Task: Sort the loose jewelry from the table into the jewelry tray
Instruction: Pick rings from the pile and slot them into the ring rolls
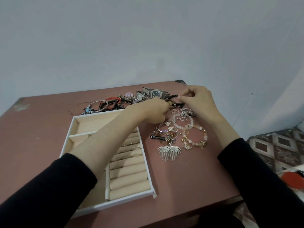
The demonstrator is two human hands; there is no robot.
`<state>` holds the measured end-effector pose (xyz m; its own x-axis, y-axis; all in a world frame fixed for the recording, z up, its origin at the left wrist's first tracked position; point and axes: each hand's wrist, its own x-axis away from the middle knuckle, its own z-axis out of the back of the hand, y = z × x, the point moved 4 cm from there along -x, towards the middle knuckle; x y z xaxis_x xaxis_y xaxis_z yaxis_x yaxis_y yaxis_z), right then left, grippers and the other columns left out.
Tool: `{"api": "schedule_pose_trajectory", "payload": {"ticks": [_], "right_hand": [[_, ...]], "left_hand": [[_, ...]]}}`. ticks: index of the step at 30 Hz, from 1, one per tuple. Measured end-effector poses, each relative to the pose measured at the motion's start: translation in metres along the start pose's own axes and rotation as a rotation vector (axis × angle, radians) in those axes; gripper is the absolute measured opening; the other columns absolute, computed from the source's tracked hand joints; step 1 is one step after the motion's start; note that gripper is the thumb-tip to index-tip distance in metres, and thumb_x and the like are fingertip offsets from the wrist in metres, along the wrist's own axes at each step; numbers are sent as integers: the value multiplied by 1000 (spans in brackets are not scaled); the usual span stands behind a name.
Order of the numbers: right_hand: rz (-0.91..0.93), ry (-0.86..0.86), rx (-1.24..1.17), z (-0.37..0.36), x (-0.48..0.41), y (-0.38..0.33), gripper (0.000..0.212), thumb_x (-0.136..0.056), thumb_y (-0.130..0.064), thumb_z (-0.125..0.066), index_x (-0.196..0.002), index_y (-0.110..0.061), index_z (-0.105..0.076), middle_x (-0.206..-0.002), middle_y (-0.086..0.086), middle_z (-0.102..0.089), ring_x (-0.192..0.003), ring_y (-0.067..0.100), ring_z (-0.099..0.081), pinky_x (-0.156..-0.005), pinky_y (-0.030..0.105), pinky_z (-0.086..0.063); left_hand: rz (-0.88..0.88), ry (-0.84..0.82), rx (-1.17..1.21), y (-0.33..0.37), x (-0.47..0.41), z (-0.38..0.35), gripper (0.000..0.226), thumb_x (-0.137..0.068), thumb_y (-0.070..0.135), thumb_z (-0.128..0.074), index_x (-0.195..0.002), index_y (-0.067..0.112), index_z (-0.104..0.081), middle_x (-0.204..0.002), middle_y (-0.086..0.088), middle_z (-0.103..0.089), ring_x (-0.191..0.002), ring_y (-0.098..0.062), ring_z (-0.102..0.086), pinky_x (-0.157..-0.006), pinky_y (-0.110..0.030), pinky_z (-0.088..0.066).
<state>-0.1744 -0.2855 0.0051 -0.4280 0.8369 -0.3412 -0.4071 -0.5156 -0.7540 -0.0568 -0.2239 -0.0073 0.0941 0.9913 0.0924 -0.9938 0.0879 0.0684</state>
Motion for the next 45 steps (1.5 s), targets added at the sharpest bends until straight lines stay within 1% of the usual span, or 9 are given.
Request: {"api": "schedule_pose_trajectory", "payload": {"ticks": [6,8,12,16,23,29,34,37,45], "right_hand": [[-3,5,-2,-2,0,0,5,-78,-17,-70,-75,-14,-67,-59,-9,-49,-55,2,-42,-51,13,-32],[-7,12,-22,-2,1,0,5,-77,-16,-70,-75,-14,-67,-60,-8,-51,-56,3,-44,-53,15,-33],[-19,-6,-67,-3,1,-2,9,-78,-15,-70,-71,-17,-64,-70,0,-62,-63,8,-53,-58,15,-41],[-17,-13,-74,-4,3,-4,11,-78,-15,-70,-69,-18,-63,-71,-1,-63,-65,9,-55,-58,15,-42],[9,-82,-154,-11,22,-20,4,-81,-13,-68,-77,-12,-67,-76,4,-66,-65,7,-54,-59,17,-42],[82,-87,-106,-22,34,-31,8,-81,-11,-69,-74,-14,-66,-63,-6,-60,-51,-5,-49,-51,5,-37],[81,-61,-72,-25,33,-26,8,-80,-11,-68,-73,-14,-65,-59,-7,-56,-50,-3,-47,-50,7,-36],[90,-64,-46,-26,32,-25,11,-79,-12,-68,-71,-17,-64,-59,-8,-57,-51,-2,-48,-52,9,-38],[98,-61,-41,-27,30,-25,16,-77,-11,-69,-67,-21,-62,-58,-7,-56,-49,-1,-47,-50,8,-35]], "left_hand": [[67,121,262,-9,14,11,16,-95,8,-40,-99,6,-55,-88,1,-50,-80,-12,-45,-68,-17,-30],[113,171,410,-12,19,13,11,-97,13,-39,-95,11,-49,-78,6,-48,-68,-7,-44,-59,-19,-31],[189,231,872,-19,27,8,15,-98,16,-41,-84,18,-45,-79,2,-60,-70,-11,-57,-69,-27,-48],[174,308,1098,-25,39,9,8,-92,9,-54,-84,11,-55,-76,-4,-66,-63,-7,-62,-64,-19,-51],[190,448,992,-41,73,8,14,-82,-1,-65,-86,10,-59,-65,-4,-60,-53,-3,-62,-55,-13,-49],[204,496,562,-44,88,16,12,-79,17,-71,-92,16,-70,-75,5,-66,-67,0,-57,-62,-4,-38],[155,293,300,-31,70,15,30,-78,30,-72,-105,18,-68,-92,5,-64,-81,-8,-51,-60,-11,-33],[139,174,202,-32,56,15,30,-78,26,-72,-106,15,-69,-102,0,-69,-90,-12,-57,-75,-22,-39],[135,16,242,-35,41,16,11,-76,22,-74,-82,21,-64,-73,13,-57,-72,-6,-51,-57,-15,-34]]}}
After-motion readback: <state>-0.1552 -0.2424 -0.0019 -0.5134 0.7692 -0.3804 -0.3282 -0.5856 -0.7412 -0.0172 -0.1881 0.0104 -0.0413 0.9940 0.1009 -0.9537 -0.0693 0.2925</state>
